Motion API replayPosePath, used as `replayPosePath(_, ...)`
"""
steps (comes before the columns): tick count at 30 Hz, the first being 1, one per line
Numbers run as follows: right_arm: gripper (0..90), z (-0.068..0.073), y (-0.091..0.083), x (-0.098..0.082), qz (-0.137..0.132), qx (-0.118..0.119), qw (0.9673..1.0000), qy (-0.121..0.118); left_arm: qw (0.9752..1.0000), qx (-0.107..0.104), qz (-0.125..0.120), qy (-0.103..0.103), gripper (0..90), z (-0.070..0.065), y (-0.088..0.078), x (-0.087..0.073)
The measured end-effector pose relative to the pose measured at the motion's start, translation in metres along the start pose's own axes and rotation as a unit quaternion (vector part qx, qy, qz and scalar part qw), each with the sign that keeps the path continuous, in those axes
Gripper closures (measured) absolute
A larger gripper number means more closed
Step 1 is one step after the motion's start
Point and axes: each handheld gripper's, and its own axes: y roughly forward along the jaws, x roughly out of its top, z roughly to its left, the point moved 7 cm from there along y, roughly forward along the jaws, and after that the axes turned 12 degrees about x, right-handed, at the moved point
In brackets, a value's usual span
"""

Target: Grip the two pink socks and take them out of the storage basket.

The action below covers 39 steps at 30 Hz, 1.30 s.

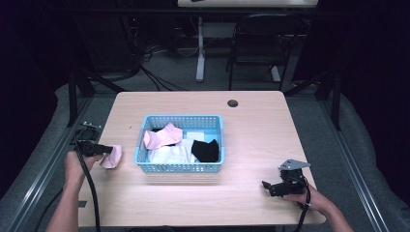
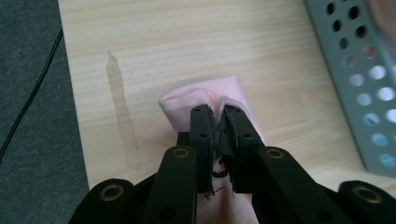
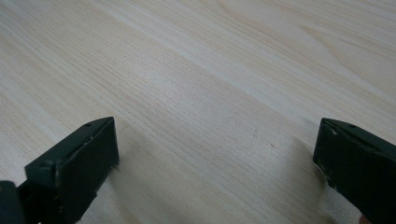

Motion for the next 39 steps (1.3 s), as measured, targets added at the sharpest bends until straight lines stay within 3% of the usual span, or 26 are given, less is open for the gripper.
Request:
replayPosePath(2,0.0,0.0,-0.001,0.0,0.003,-0.003,1.0,-0.001,1.0,0.0,0.0,-0.006,73.0,0.001,0.002,-0.002)
replayPosePath(3,0.0,0.0,-0.001,0.0,0.003,-0.003,1.0,-0.001,1.0,-0.003,0.001,-0.008,73.0,0.001,0.002,-0.003)
replayPosePath(5,0.0,0.0,-0.001,0.0,0.003,-0.007,1.0,-0.001,0.9999,-0.008,-0.005,-0.008,55.2,-0.001,0.0,-0.004)
replayPosePath(8,0.0,0.0,-0.001,0.0,0.003,-0.004,1.0,0.0,0.9998,0.001,-0.016,-0.01,38.6,0.0,-0.01,0.0)
replayPosePath(11,0.0,0.0,0.0,0.0,0.001,-0.003,1.0,0.001,0.9993,0.0,-0.032,-0.02,27.9,-0.001,-0.018,0.005)
replayPosePath(12,0.0,0.0,0.0,0.0,0.001,-0.003,1.0,0.001,0.9987,0.003,-0.046,-0.021,25.7,-0.001,-0.027,0.009)
replayPosePath(16,0.0,0.0,0.0,0.0,0.001,-0.003,1.0,0.001,0.9974,0.008,-0.07,-0.013,15.3,-0.006,-0.046,0.019)
replayPosePath(21,0.0,0.0,0.0,0.0,-0.001,-0.001,1.0,0.002,0.996,-0.002,-0.09,0.005,13.4,-0.017,-0.061,0.03)
replayPosePath(27,0.0,0.0,0.0,0.0,0.001,-0.003,1.0,0.001,0.9929,-0.01,-0.114,0.033,8.8,-0.041,-0.078,0.046)
replayPosePath(28,0.0,0.0,0.0,0.0,-0.001,-0.001,1.0,0.002,0.9917,-0.017,-0.121,0.041,8.2,-0.052,-0.082,0.052)
replayPosePath(29,0.0,0.0,0.0,0.0,-0.001,-0.001,1.0,0.002,0.9917,-0.017,-0.121,0.041,8.1,-0.052,-0.082,0.052)
replayPosePath(30,0.0,0.0,0.0,0.0,-0.001,-0.001,1.0,0.001,0.9899,-0.02,-0.129,0.055,7.4,-0.064,-0.086,0.06)
replayPosePath(31,0.0,0.0,0.0,0.0,-0.001,-0.001,1.0,0.001,0.9899,-0.02,-0.129,0.055,7.2,-0.064,-0.086,0.06)
replayPosePath(34,0.0,0.0,0.0,0.0,-0.001,0.0,1.0,0.001,0.9862,-0.037,-0.14,0.081,7.0,-0.093,-0.09,0.075)
replayPosePath(35,0.0,0.0,0.0,0.0,0.0,0.0,1.0,0.001,0.9862,-0.037,-0.14,0.081,6.4,-0.093,-0.09,0.075)
replayPosePath(39,0.0,0.0,0.0,0.0,0.002,-0.003,1.0,0.0,0.9827,-0.05,-0.143,0.107,5.7,-0.119,-0.085,0.083)
